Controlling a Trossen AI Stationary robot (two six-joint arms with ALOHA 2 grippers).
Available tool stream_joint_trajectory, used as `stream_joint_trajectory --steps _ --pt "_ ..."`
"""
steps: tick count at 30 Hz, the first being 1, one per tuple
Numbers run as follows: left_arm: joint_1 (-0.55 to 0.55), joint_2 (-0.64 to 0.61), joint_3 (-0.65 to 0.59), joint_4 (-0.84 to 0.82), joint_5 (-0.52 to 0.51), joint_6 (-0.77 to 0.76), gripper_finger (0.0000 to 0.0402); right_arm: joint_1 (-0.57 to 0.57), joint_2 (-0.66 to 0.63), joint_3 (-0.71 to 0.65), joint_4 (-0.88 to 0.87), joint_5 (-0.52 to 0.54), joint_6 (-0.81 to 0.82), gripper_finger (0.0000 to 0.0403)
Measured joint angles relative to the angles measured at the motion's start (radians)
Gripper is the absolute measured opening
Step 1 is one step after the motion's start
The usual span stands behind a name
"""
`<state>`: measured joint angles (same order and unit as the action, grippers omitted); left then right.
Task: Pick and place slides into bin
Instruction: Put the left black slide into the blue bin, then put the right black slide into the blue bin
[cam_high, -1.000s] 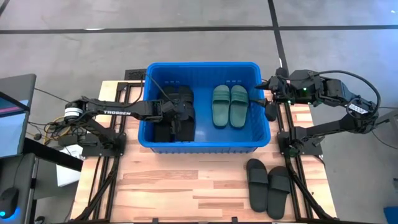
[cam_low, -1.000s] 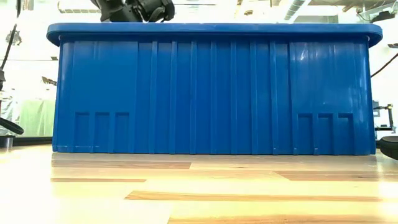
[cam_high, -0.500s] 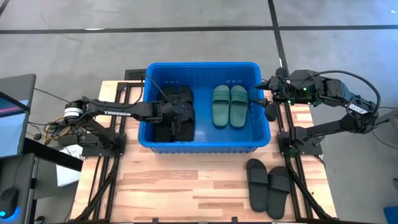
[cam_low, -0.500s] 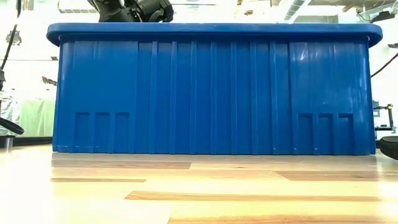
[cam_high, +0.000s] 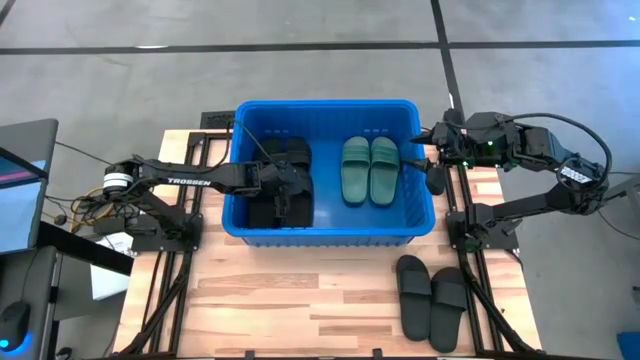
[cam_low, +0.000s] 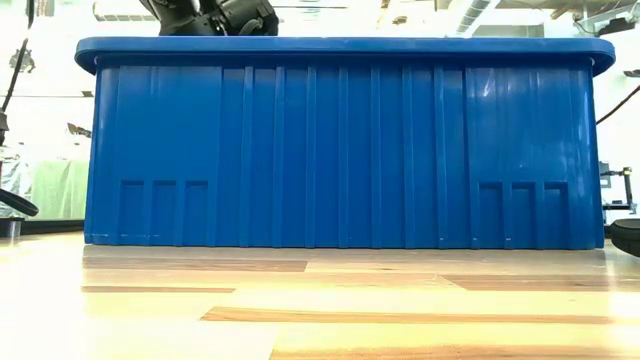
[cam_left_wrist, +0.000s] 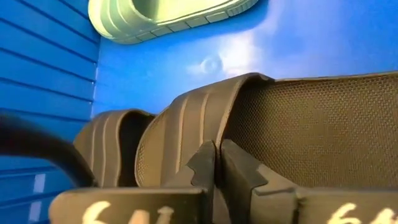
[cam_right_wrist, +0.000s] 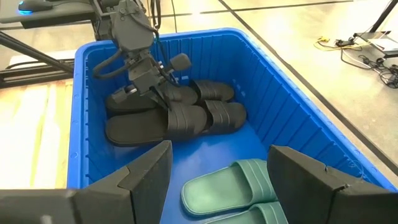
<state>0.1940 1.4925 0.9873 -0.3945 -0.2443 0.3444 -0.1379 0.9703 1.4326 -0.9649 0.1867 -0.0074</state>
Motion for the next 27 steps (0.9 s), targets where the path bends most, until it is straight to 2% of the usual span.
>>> stream_joint_trajectory --steps 16,21,27 --pt "0.005 0.0 -0.011 -0.044 0.002 0.013 0.0107 0.0 0.0 0.0 -0.016 0.0 0.008 0.0249" --pt "0.0 -0.005 -0.002 -0.054 -0.049 0.013 0.0126 0.0 0.0 0.0 -0.021 0.0 0.008 0.0249" --pt "-0.004 -0.019 0.093 -0.065 -0.085 0.016 0.0133 0.0 0.0 0.0 -0.031 0.0 0.008 0.0249"
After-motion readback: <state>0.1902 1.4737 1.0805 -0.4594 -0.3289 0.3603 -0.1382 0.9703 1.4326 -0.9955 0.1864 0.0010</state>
